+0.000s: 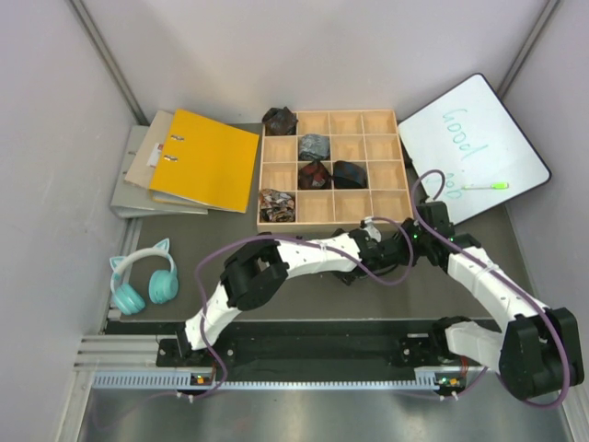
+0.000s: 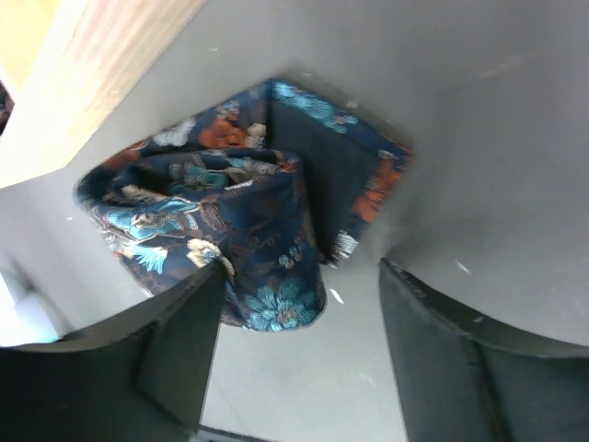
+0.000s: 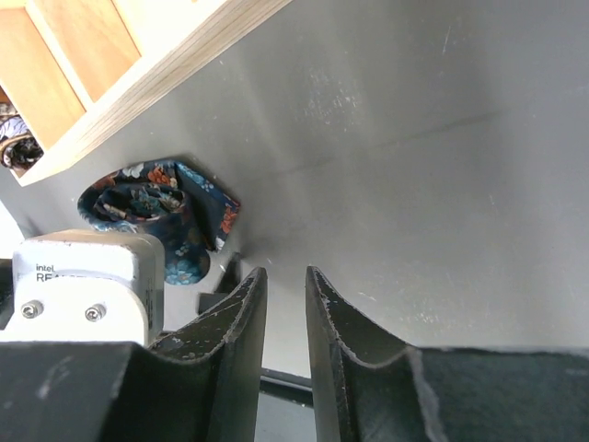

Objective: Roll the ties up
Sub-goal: Roll the tie at the center of the board.

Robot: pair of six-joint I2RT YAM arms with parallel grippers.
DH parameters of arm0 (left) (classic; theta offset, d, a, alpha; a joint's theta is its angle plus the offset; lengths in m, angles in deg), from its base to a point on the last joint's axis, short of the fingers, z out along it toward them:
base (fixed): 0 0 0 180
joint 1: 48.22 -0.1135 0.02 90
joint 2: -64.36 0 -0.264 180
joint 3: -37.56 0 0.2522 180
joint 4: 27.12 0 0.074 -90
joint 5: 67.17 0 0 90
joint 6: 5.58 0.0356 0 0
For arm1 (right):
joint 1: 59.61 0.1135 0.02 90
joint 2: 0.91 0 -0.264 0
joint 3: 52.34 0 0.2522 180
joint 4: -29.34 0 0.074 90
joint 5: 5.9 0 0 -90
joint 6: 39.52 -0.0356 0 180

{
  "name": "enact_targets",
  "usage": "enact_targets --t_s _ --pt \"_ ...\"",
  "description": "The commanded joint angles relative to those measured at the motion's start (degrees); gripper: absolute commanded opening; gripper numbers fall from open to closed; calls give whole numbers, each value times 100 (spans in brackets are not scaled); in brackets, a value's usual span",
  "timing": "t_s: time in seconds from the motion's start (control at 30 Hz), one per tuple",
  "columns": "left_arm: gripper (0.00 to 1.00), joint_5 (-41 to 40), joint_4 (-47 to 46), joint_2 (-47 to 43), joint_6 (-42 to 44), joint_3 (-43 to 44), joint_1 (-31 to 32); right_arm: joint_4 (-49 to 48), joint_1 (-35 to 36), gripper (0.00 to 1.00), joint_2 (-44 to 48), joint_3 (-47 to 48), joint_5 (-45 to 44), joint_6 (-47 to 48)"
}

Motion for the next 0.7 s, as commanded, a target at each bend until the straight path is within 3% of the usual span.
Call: enact_targets --t_s 0.0,0.23,0.4,0.53,0.63,0.67 --pt "75 726 -457 1 210 390 -24 -119 -36 25 -41 176 70 62" --pt "76 1147 -562 -701 9 488 -506 171 -36 25 -295 747 104 439" --pt "71 1227 -860 -1931 -474 -346 -718 215 8 28 -883 1405 728 1002" --pt "60 1235 -1315 -2932 -984 -1757 -736 566 271 39 -1541 2187 702 1318" --pt "43 1323 -2018 -3864 -1353 -3039 -736 839 597 42 -2199 2908 597 1371" --pt "30 1315 -2177 -4240 -1467 -3316 -736 900 710 42 -2360 3223 536 1363"
